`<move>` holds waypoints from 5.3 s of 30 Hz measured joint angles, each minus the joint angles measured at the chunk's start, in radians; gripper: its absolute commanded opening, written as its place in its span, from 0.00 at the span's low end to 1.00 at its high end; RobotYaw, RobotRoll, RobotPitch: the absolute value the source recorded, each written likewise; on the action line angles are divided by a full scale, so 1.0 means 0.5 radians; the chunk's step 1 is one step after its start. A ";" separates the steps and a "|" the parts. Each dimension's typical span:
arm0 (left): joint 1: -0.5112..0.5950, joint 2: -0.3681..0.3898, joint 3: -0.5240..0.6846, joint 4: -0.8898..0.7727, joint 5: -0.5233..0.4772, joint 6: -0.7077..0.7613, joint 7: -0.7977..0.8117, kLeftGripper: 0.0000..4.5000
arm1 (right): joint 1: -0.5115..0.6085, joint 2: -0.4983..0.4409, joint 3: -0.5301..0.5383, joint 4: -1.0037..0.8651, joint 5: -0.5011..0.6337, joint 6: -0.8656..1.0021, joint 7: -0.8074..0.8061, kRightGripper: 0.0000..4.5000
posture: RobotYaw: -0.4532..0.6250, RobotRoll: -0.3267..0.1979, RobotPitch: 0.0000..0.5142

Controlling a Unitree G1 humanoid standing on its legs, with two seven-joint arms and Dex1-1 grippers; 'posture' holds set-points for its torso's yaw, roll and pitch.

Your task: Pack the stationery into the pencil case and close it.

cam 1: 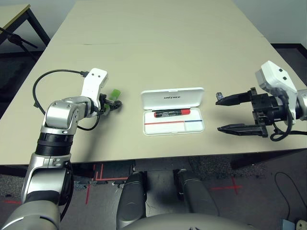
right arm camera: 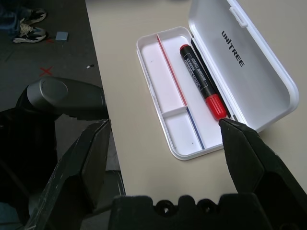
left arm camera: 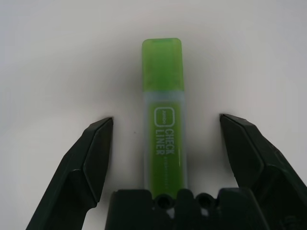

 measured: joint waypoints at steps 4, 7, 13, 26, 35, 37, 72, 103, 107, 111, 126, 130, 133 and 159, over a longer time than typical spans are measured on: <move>0.000 -0.003 -0.009 0.006 0.001 -0.022 -0.007 0.61 | 0.000 0.000 0.002 0.000 -0.006 -0.010 -0.007 1.00 | 0.36 0.62 0.32; 0.004 -0.001 -0.021 0.004 0.001 -0.034 -0.025 0.37 | 0.000 0.001 0.005 0.000 -0.008 -0.014 -0.014 1.00 | 0.36 0.62 0.32; 0.054 0.137 -0.040 -0.021 0.013 -0.062 -0.114 0.24 | -0.003 0.003 0.014 0.000 -0.013 -0.022 -0.016 1.00 | 0.36 0.62 0.32; 0.573 0.756 -0.072 -0.410 -0.018 -1.059 -1.050 0.24 | -0.036 0.018 0.088 0.044 -0.037 -0.073 -0.013 1.00 | 0.38 0.62 0.31; 0.704 0.831 -0.080 -0.803 -0.185 -1.257 -1.450 0.24 | -0.081 0.033 0.104 0.080 -0.055 -0.106 0.013 1.00 | 0.38 0.62 0.30; 0.622 0.817 -0.116 -0.854 -0.183 -1.231 -1.450 0.24 | -0.085 0.035 0.108 0.083 -0.059 -0.115 0.018 1.00 | 0.38 0.62 0.31; -0.124 0.069 -0.960 -0.683 0.260 -1.040 -1.422 0.24 | -0.085 0.048 0.168 0.109 -0.120 -0.122 0.007 1.00 | 0.35 0.62 0.32; -0.120 -0.053 -0.977 -0.608 0.265 -0.944 -1.433 0.83 | -0.074 0.056 0.168 0.103 -0.160 -0.166 -0.023 1.00 | 0.33 0.62 0.33; -0.116 0.008 -0.943 -0.616 0.243 -0.946 -1.451 0.99 | -0.074 0.056 0.168 0.118 -0.165 -0.174 -0.022 1.00 | 0.33 0.62 0.33; -0.089 0.076 -0.848 -0.627 0.206 -1.003 -1.466 0.99 | -0.069 0.057 0.162 0.119 -0.162 -0.171 -0.026 1.00 | 0.33 0.62 0.33; 0.289 0.545 -0.087 -0.723 -0.096 -1.231 -1.550 0.99 | -0.007 0.046 0.085 0.144 -0.146 -0.156 -0.062 1.00 | 0.36 0.62 0.35; 0.404 0.580 0.000 -0.864 -0.178 -1.216 -1.549 0.99 | -0.010 0.047 0.084 0.162 -0.143 -0.149 -0.063 1.00 | 0.37 0.62 0.35; 0.427 0.611 0.042 -1.003 -0.247 -1.146 -1.535 0.99 | -0.020 0.047 0.084 0.177 -0.142 -0.130 -0.064 1.00 | 0.37 0.62 0.35; 0.440 0.707 -0.039 -1.208 -0.334 -1.015 -1.473 0.99 | -0.436 0.149 -0.031 0.161 -0.164 1.456 -1.172 1.00 | 0.35 0.62 0.37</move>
